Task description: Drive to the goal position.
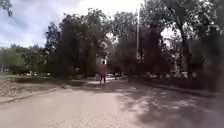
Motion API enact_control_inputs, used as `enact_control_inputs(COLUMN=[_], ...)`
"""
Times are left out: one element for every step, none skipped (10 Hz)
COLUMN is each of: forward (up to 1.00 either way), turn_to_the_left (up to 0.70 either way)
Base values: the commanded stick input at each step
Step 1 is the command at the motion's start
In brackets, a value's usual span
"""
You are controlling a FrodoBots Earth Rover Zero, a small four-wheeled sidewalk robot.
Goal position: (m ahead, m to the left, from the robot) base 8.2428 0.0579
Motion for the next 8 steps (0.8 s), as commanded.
enact_control_inputs(forward=[0.70,0.70,0.70,0.70,0.70,0.70,0.70,0.70], turn_to_the_left=[0.00,0.00,0.00,0.00,0.00,0.00,0.00,0.00])
